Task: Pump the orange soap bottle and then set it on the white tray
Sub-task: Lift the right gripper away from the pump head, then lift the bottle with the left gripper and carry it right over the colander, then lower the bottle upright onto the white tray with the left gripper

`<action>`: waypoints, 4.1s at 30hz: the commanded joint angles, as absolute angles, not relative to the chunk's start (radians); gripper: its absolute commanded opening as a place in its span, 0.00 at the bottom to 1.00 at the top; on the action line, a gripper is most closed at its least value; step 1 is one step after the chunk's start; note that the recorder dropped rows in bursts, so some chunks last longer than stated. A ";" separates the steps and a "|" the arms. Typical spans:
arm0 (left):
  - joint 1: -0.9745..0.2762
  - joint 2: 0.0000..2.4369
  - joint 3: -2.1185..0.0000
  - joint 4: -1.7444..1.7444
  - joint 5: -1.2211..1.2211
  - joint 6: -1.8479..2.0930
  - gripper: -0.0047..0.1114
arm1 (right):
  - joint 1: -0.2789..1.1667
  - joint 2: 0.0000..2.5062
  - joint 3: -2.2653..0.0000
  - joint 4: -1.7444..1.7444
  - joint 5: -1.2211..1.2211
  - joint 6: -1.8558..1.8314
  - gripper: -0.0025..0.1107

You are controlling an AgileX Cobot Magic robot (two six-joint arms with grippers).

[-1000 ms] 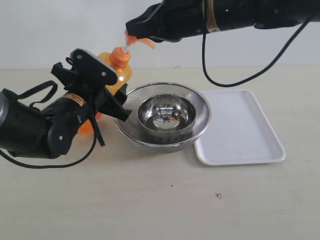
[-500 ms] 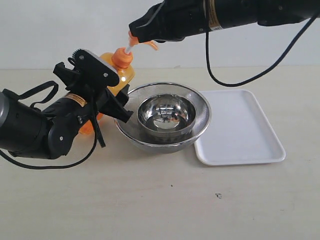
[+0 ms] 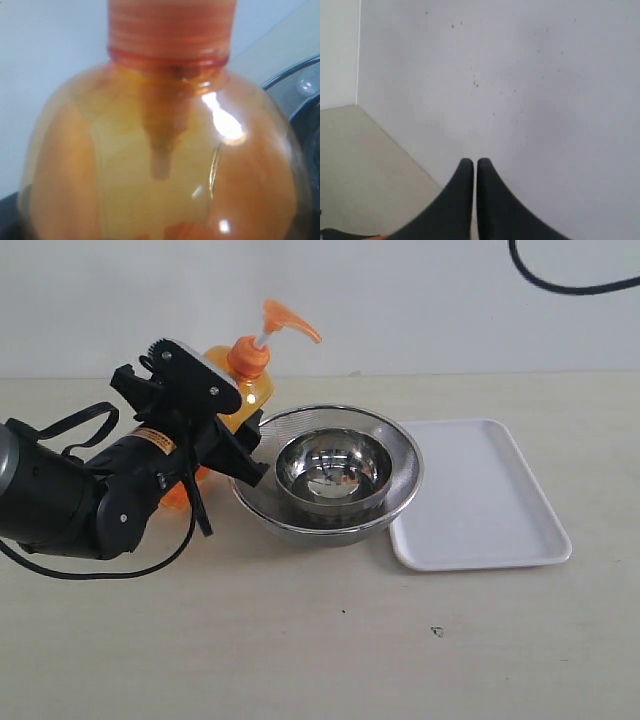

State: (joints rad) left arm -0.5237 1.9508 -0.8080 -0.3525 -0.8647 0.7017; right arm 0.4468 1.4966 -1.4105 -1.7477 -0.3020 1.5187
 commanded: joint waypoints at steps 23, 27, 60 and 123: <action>-0.533 1.416 -0.904 0.034 -0.582 0.057 0.08 | 0.447 0.428 -0.362 -1.419 0.271 1.510 0.02; -0.607 1.474 -1.095 0.161 -0.499 -0.081 0.08 | 0.449 0.428 -0.361 -1.325 0.248 1.457 0.02; -1.027 2.269 -1.858 -0.987 -0.642 0.937 0.08 | 0.451 0.428 -0.361 -0.469 0.501 0.614 0.02; -1.001 2.370 -1.996 -1.326 -0.470 1.305 0.88 | 0.451 0.428 -0.374 -0.415 0.557 0.460 0.02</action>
